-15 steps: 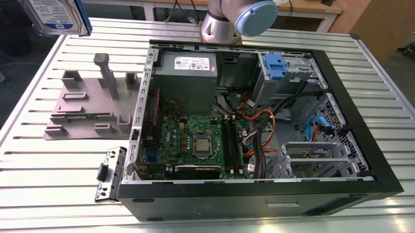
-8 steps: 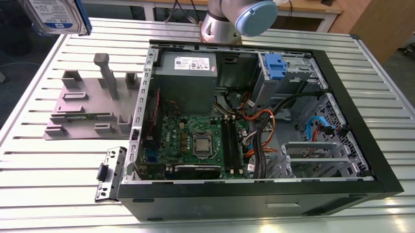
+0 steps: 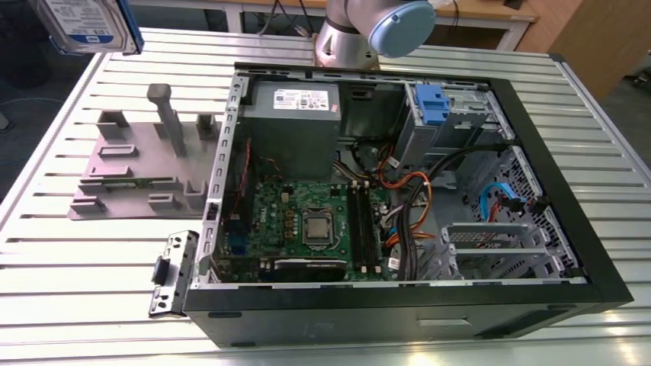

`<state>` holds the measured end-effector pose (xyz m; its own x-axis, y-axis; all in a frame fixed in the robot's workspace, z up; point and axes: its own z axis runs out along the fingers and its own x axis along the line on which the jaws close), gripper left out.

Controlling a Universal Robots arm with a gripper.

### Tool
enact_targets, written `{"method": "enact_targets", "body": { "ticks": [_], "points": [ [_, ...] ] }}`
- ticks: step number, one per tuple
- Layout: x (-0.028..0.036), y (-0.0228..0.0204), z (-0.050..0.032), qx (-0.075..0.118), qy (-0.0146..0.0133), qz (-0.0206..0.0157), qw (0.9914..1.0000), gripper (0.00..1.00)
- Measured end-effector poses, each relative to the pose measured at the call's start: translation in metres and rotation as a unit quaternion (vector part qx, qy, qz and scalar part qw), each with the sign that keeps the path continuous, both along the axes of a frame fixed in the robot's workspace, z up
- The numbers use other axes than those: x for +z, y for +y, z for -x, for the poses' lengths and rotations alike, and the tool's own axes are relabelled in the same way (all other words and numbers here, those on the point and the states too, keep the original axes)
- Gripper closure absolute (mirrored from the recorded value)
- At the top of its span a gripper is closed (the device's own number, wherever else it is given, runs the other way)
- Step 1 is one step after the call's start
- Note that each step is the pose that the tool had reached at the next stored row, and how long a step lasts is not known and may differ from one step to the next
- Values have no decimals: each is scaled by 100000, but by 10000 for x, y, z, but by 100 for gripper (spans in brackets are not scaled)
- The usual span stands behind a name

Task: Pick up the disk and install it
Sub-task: 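Pick up the disk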

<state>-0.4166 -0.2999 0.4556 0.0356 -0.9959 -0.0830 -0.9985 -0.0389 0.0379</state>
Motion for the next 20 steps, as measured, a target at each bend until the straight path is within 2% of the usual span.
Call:
{"method": "enact_targets", "body": {
  "ticks": [20],
  "points": [
    [74, 0, 0, 0, 1, 1, 100000, 64]
  ]
}}
